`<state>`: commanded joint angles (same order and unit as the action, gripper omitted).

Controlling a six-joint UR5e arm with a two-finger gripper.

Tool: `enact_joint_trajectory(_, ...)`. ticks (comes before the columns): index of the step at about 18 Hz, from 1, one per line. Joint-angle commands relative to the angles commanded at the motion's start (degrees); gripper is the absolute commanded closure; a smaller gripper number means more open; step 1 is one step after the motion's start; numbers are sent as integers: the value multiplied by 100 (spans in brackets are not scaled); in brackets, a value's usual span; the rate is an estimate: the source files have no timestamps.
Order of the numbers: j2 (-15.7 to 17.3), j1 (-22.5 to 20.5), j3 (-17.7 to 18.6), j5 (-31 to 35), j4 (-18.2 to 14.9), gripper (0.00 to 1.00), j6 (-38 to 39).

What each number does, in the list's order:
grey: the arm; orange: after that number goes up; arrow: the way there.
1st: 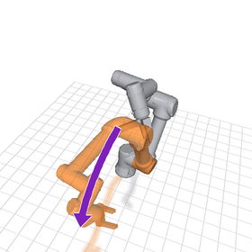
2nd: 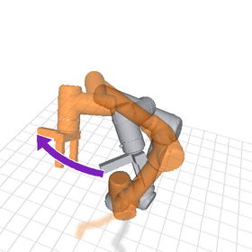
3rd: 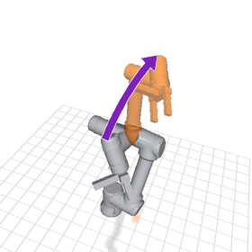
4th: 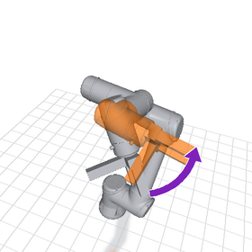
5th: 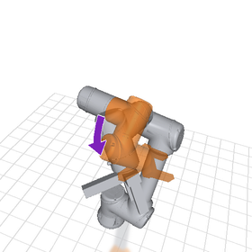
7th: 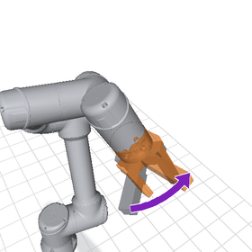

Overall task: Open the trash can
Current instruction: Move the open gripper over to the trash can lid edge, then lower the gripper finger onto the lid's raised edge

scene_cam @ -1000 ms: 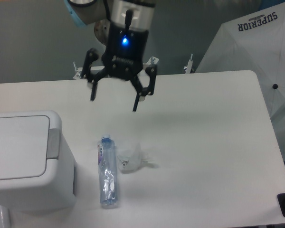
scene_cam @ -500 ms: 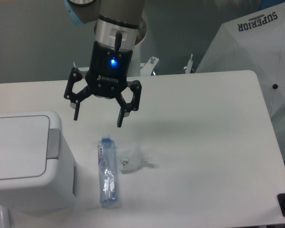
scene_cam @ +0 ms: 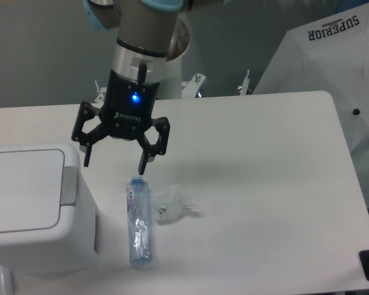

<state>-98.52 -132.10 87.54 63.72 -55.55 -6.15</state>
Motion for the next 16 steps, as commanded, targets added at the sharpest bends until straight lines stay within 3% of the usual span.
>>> enact_joint_trajectory(16, -158, 141, 97, 18, 44, 0, -9)
